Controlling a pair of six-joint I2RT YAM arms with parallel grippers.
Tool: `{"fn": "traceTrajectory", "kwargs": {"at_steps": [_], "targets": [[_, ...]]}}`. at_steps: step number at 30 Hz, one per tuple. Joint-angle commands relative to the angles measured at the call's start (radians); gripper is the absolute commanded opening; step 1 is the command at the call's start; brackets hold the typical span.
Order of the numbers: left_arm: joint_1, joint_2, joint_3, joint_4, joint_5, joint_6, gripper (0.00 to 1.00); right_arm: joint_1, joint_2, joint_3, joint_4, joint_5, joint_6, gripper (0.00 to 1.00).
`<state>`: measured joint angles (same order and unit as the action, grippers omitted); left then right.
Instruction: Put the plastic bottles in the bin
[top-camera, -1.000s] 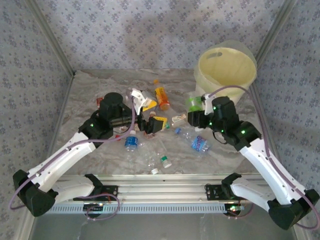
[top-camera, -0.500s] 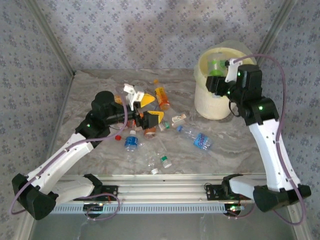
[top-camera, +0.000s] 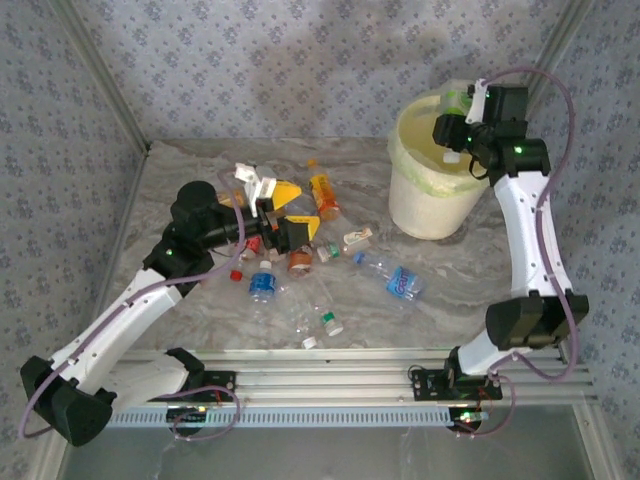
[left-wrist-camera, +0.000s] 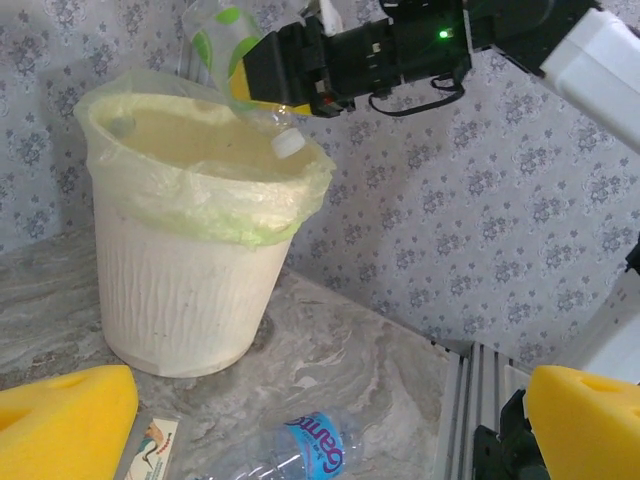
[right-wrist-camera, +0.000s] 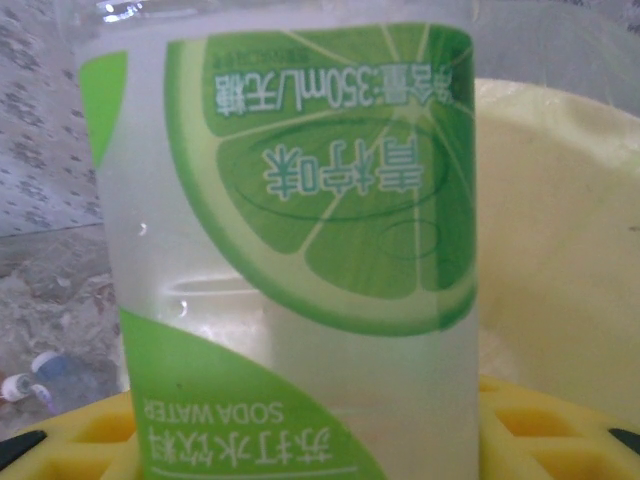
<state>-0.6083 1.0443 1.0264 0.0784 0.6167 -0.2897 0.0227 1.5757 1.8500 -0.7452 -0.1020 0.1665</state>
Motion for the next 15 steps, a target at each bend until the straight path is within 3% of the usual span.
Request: {"fn": "traceTrajectory", "kwargs": {"at_steps": [1,15], "targets": [[0.005,-0.007,0.020,0.000,0.015,0.011,1.00,-0.009,0.067,0.061,-0.074,0.000,-0.048,0.56],[0.001,0.005,0.030,-0.031,0.012,0.029,1.00,-0.043,0.293,0.174,-0.232,-0.022,-0.046,0.56]]}}
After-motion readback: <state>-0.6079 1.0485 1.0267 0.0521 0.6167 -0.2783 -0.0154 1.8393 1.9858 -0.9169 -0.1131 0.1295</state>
